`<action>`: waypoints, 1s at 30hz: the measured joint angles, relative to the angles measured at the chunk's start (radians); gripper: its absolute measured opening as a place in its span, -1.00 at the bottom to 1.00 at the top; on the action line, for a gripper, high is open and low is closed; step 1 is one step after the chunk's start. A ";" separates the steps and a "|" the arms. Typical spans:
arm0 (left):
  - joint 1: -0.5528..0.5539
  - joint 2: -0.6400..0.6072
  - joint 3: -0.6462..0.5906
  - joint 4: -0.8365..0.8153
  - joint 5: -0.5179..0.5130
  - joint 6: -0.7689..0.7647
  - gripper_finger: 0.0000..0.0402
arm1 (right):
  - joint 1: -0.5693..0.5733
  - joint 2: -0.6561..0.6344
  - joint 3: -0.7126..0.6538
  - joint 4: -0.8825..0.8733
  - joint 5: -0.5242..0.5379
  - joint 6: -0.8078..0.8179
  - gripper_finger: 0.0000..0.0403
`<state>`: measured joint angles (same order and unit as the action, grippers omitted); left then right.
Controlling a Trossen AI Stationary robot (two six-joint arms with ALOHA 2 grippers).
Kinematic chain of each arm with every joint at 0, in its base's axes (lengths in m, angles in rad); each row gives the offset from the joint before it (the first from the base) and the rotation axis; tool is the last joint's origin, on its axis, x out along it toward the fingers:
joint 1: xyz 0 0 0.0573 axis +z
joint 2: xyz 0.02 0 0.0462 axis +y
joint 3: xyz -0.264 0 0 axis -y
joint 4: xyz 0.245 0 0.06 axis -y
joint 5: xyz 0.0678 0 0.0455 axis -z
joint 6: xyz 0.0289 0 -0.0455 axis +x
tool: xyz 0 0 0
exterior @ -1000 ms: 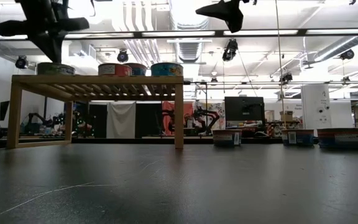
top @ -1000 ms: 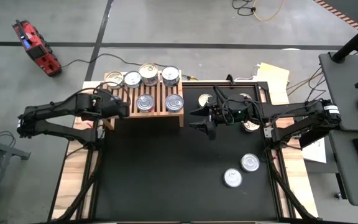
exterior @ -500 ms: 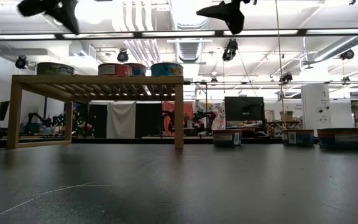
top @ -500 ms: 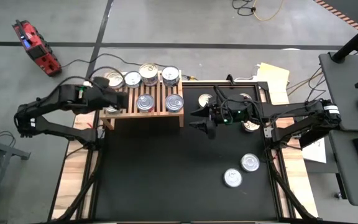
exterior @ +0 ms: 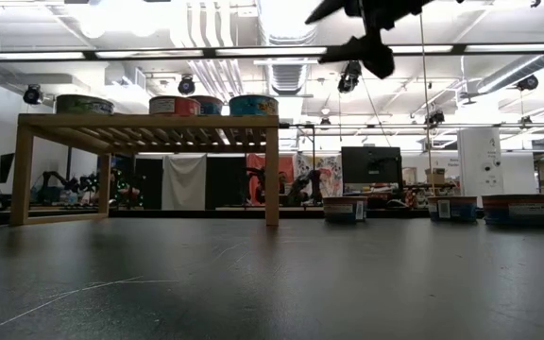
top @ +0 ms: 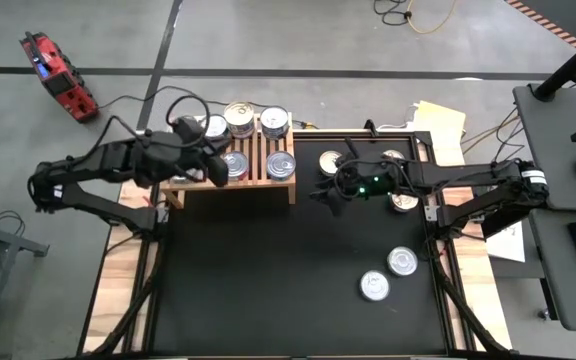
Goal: Stack canned seafood by type on shelf
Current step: Stack the blue pink tuna can on top of the other blue pink tuna can on the shelf
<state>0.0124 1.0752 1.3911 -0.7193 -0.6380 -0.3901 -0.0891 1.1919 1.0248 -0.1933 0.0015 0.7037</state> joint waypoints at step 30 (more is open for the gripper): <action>-0.173 -0.045 -0.311 0.906 0.050 0.224 -1.00 | -0.465 0.157 0.097 -0.461 -0.061 -0.037 -0.69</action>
<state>-0.1604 1.0306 1.0805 0.1867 -0.5875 -0.1658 -0.5542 1.3484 1.1213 -0.6545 -0.0597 0.6666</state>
